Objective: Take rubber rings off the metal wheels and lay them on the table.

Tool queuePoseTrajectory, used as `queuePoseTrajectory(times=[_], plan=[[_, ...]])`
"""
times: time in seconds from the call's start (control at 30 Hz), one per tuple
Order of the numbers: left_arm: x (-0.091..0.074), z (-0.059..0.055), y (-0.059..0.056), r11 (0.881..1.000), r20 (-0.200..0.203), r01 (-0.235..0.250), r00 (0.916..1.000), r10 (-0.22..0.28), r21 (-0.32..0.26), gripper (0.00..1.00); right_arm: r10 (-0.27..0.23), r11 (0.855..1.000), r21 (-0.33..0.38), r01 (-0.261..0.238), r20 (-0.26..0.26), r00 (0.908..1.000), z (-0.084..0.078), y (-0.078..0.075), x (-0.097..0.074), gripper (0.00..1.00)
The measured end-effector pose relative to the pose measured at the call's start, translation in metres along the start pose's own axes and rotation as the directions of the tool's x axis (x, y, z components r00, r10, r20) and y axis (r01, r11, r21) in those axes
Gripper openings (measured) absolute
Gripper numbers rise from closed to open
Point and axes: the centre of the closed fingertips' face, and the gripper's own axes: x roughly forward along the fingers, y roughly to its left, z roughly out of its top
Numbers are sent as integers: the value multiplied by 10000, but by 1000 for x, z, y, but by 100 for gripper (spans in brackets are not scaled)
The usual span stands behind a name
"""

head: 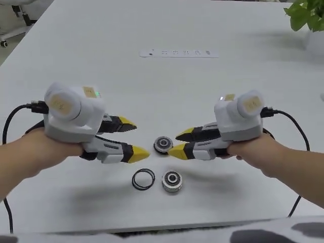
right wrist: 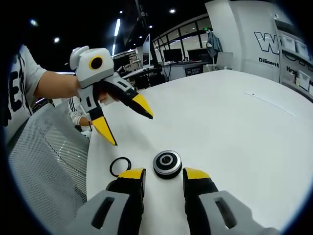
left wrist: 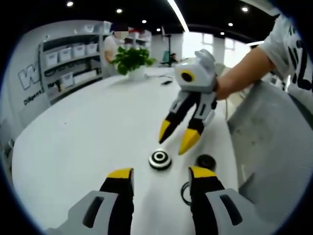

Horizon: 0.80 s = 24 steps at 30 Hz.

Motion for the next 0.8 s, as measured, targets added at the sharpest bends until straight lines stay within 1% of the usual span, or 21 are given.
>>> queuePoseTrajectory(times=[0.17,0.37,0.5,0.67,0.8], plan=[[7,1,1,10000,-3,86,10000,-86,1,44,0,10000,-28,0,7,10000,0,-1,0,28],[15,-1,2,9998,-102,204,9997,-204,34,42,26,10000,-50,-26,29,10000,-1,-1,2,28],[19,-1,3,9997,-112,248,9996,-248,-4,39,71,10000,-43,-71,71,9999,-1,0,3,29],[24,0,4,9995,-87,310,9995,-310,-38,38,80,10000,-48,-79,71,9999,-2,-1,5,29],[28,0,4,9993,-89,363,9993,-364,-48,36,72,10000,-34,-72,55,10000,-3,-3,5,29]])
